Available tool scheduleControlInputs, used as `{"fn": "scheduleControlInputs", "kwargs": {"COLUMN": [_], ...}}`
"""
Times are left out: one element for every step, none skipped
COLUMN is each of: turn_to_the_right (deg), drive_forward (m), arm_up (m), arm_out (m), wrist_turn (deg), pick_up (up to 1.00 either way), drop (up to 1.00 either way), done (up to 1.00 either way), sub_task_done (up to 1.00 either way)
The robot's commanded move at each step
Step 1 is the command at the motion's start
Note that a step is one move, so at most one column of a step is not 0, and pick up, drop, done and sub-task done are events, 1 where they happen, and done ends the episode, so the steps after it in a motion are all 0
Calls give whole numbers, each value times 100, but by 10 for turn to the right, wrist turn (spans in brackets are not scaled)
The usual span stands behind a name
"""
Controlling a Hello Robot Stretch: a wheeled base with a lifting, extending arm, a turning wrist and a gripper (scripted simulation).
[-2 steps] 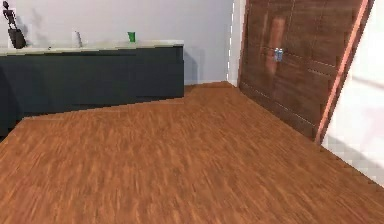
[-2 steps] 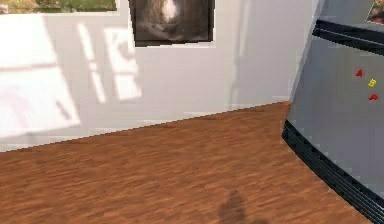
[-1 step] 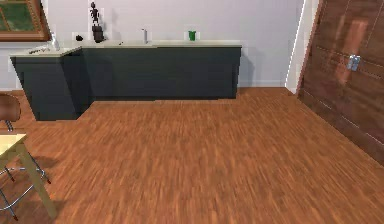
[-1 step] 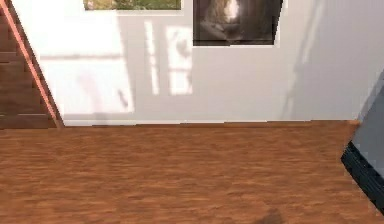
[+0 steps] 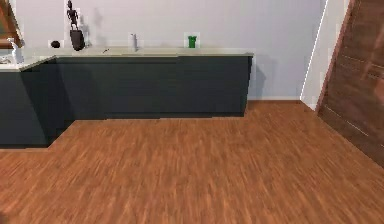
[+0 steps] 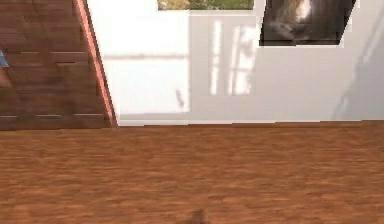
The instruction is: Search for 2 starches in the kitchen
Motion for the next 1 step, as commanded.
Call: {"fn": "scheduleControlInputs", "kwargs": {"turn_to_the_right": [-270], "drive_forward": [0], "arm_up": [0], "arm_out": [0], "wrist_turn": [0], "pick_up": [0], "drop": [0], "done": [0], "sub_task_done": [0]}}
